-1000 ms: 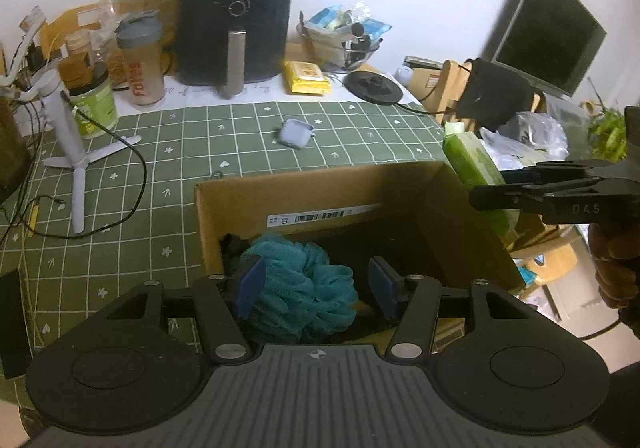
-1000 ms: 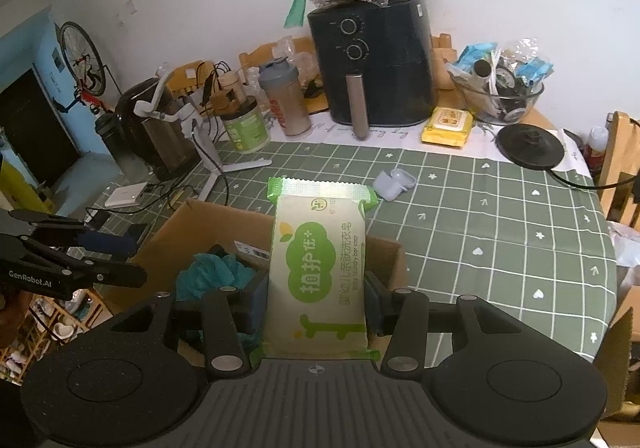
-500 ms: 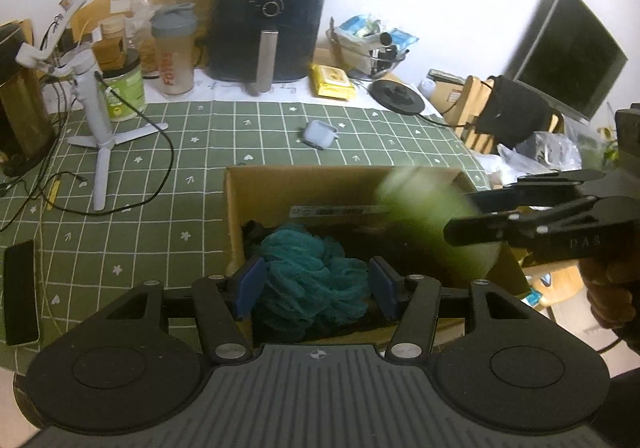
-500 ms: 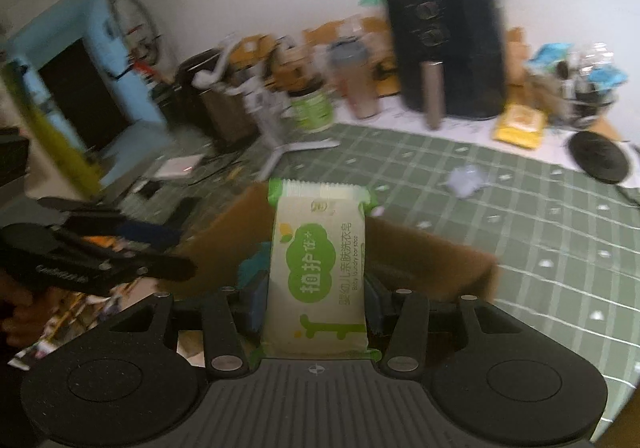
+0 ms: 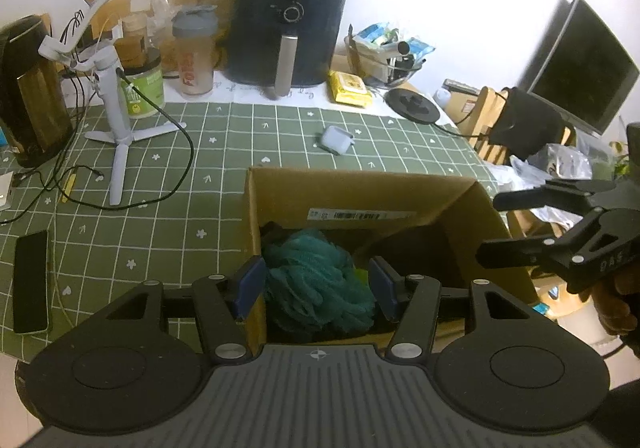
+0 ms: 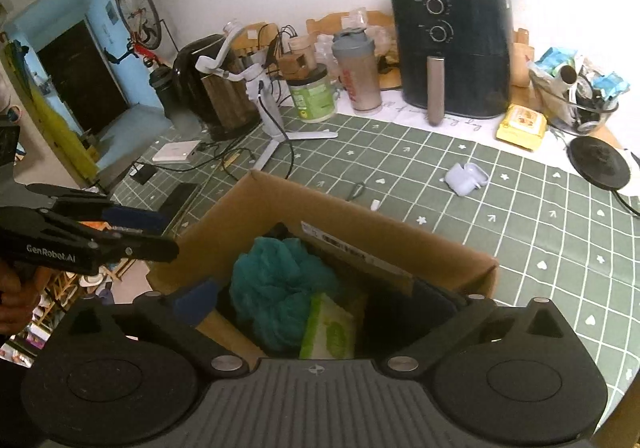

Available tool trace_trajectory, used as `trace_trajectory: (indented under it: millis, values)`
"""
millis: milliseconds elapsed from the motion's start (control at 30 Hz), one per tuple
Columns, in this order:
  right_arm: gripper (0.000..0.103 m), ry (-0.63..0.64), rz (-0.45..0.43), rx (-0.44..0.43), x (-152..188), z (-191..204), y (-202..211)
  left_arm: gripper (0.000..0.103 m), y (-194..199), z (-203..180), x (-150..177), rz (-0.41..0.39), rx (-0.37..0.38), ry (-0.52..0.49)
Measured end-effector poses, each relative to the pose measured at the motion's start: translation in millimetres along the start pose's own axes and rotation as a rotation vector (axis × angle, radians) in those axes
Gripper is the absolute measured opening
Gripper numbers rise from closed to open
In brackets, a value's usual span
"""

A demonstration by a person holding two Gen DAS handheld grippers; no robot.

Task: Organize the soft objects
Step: 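Withdraw both tools up out of the cardboard box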

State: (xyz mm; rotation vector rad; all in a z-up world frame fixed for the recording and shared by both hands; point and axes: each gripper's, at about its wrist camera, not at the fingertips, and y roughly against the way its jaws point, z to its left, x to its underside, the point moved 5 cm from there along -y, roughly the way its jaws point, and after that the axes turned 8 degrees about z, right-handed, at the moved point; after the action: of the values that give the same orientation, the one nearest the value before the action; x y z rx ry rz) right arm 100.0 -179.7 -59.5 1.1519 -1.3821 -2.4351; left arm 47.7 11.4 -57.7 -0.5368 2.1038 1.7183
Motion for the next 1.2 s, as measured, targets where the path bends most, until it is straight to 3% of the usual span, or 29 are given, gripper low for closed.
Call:
trace_trajectory:
  millis: [467, 733, 1200]
  values:
    - [0.103, -0.104, -0.028, 0.104, 5, -31, 8, 0.056, -6, 0, -10, 0.007, -0.018, -0.026]
    - [0.103, -0.149, -0.048, 0.213, 3, -47, 10, 0.073, -11, -1, -22, 0.002, -0.041, -0.059]
    - [0.103, -0.157, -0.091, 0.300, -10, -78, 7, 0.076, -27, 6, -49, -0.013, -0.044, -0.099]
